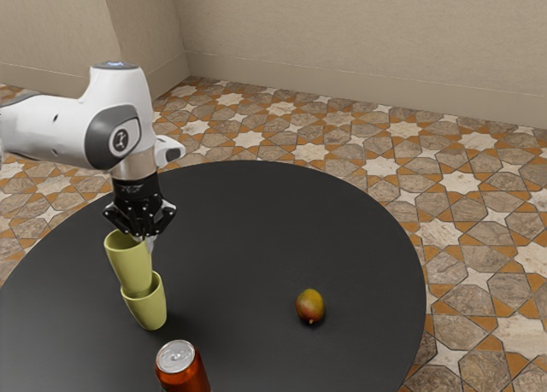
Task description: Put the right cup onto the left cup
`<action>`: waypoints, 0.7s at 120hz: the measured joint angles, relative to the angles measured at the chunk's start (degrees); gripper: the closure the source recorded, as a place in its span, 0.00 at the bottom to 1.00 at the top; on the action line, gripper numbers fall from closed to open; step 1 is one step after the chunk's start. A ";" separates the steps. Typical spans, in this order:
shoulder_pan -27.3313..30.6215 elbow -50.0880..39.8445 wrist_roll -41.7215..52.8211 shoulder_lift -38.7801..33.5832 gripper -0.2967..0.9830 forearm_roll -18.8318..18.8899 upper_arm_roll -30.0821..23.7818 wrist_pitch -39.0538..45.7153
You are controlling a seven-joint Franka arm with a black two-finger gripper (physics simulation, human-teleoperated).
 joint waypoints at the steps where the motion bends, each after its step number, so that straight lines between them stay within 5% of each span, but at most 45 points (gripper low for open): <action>1: 0.19 0.01 0.00 0.00 0.84 -0.06 -0.21 0.07; 84: 3.09 -0.48 -0.25 -0.45 0.79 -2.90 -3.43 1.84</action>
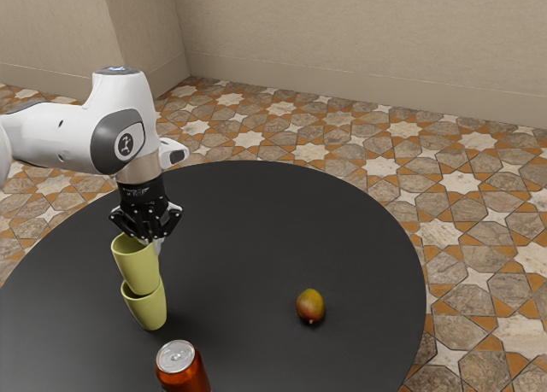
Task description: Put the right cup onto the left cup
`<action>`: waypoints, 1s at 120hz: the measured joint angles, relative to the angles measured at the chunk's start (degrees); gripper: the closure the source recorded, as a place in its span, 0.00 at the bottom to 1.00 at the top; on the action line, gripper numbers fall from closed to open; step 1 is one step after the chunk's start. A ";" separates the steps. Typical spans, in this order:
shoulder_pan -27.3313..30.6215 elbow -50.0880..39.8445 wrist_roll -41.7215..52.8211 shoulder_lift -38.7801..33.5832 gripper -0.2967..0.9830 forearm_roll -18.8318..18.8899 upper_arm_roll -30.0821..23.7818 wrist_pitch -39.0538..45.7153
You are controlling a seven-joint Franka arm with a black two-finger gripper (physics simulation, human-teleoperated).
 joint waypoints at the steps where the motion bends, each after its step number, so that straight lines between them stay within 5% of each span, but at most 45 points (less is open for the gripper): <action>1: -0.01 0.00 0.00 -0.01 0.79 -0.03 0.00 0.00; 37: -0.30 -0.09 -0.12 -0.41 0.54 -1.48 0.00 -0.12; 79: -3.77 0.68 -0.19 -1.25 0.42 -2.07 2.13 -1.72; 104: -14.01 0.91 0.73 0.11 0.32 -1.65 12.62 -2.41; 120: -27.05 2.06 2.36 3.53 0.28 0.73 25.31 -2.63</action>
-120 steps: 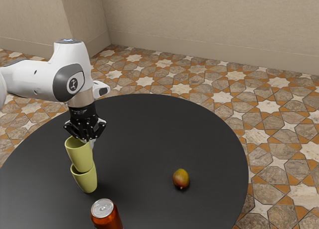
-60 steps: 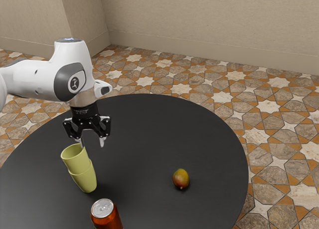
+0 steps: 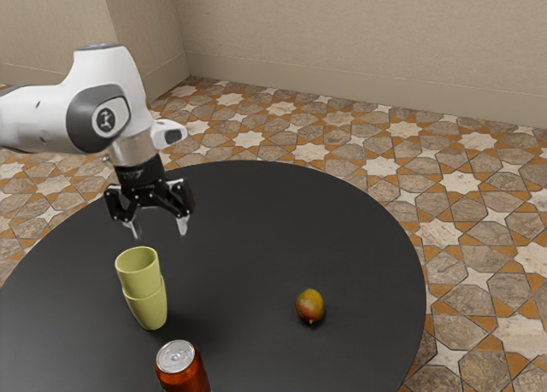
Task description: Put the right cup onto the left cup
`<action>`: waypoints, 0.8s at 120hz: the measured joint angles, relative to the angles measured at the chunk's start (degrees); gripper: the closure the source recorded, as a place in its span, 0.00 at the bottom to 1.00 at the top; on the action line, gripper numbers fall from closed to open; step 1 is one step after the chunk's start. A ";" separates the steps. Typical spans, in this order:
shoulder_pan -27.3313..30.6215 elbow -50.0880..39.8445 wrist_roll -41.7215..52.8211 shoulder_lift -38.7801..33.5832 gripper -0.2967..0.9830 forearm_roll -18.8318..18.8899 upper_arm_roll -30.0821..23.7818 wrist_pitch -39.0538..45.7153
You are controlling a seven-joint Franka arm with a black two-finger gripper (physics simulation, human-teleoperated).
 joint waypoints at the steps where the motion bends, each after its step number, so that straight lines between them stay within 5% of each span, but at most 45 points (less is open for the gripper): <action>1: -0.89 0.16 0.10 0.29 0.27 0.27 0.82 -0.02; 43: -32.84 11.49 4.44 8.05 0.24 11.92 29.15 -3.75; 72: -41.68 20.07 8.28 11.39 0.23 15.44 37.35 -8.93; 96: -44.48 25.94 11.27 13.24 0.23 17.64 38.47 -12.06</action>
